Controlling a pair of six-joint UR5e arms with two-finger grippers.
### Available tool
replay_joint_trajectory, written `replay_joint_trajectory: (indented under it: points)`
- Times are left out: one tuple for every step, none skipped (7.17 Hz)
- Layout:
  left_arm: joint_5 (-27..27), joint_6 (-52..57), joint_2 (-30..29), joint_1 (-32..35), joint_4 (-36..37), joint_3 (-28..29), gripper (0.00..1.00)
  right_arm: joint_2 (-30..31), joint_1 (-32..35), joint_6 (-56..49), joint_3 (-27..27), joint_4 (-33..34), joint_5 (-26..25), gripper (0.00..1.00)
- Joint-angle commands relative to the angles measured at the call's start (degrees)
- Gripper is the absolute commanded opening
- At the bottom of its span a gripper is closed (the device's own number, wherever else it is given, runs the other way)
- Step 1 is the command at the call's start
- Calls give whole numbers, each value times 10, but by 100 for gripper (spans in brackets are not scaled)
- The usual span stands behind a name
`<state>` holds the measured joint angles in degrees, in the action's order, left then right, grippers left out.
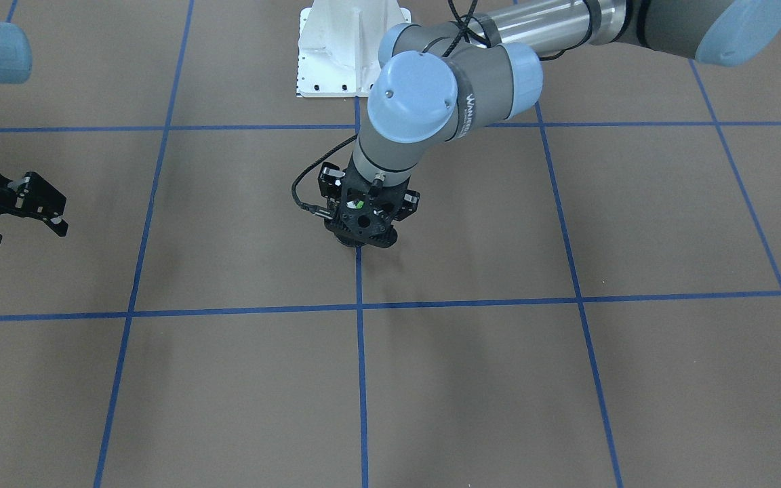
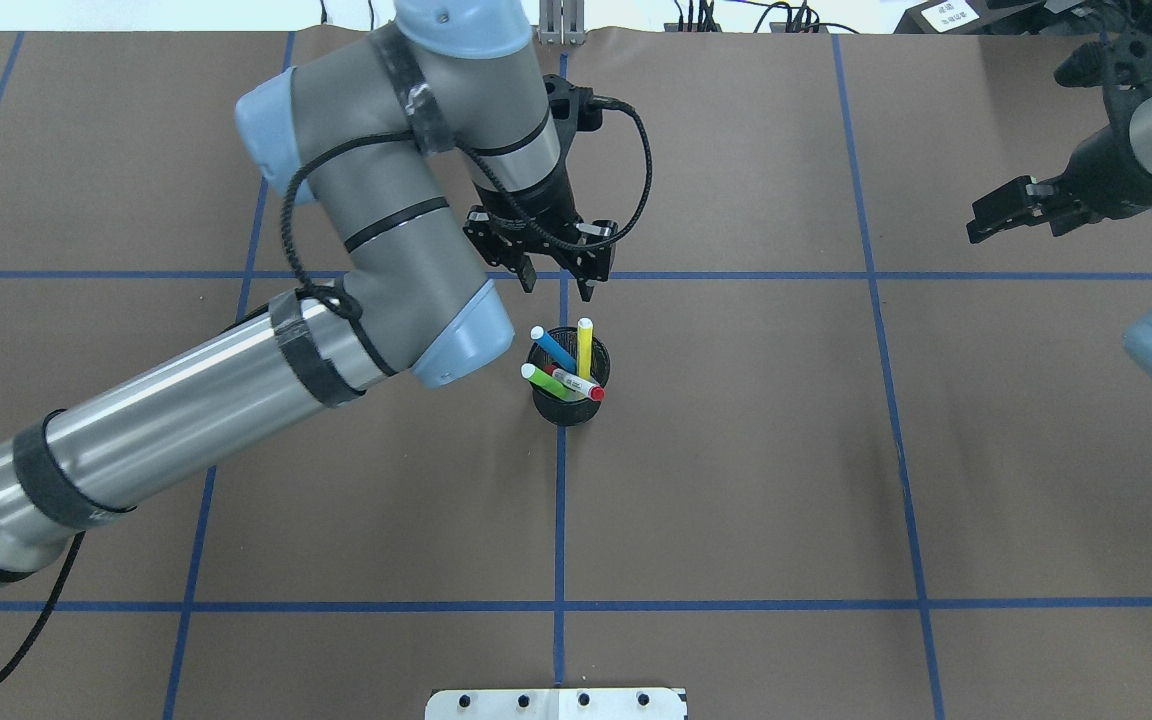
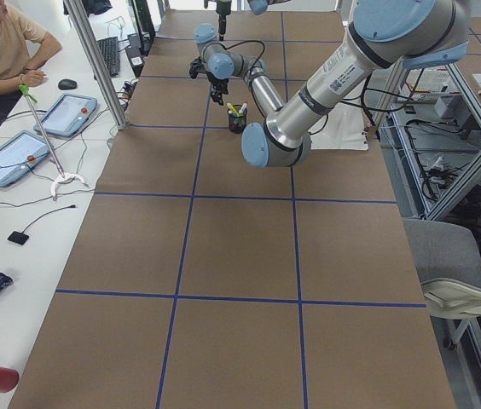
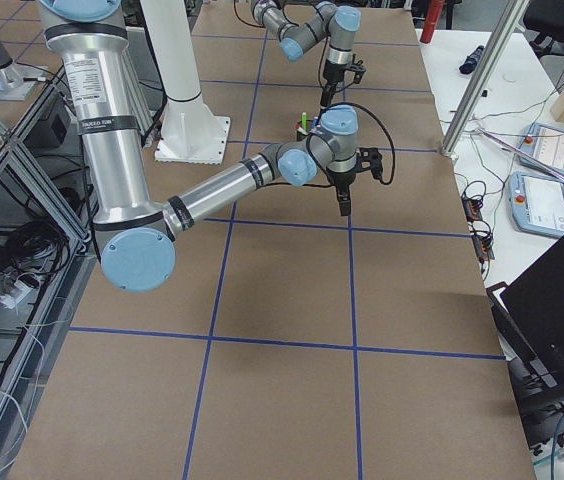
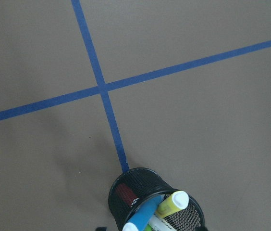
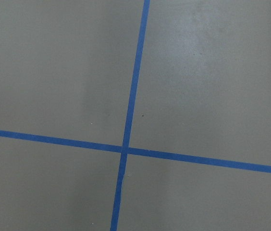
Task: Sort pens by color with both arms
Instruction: 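Lower the left gripper onto the blue marker in the cup and grasp it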
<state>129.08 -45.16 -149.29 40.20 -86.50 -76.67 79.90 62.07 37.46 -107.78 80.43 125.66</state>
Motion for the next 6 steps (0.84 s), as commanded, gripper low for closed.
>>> replay_joint_trajectory:
  points:
    - [2, 65, -52, 1, 55, 83, 61, 1, -2, 0, 1, 0, -2, 100]
    - [1, 132, -55, 2, 103, 84, 60, 2, -5, 1, 2, 0, -9, 100]
    - [0, 189, -60, 7, 142, 82, 57, 1, -7, 1, 2, 0, -10, 100]
    - [0, 206, -64, 8, 159, 79, 57, 2, -8, 1, 3, 0, -10, 100]
    - [0, 206, -62, 6, 159, 79, 57, 2, -8, 1, 2, 0, -16, 100]
    - [-1, 207, -58, 4, 158, 80, 55, 3, -8, 1, 3, 0, -16, 100]
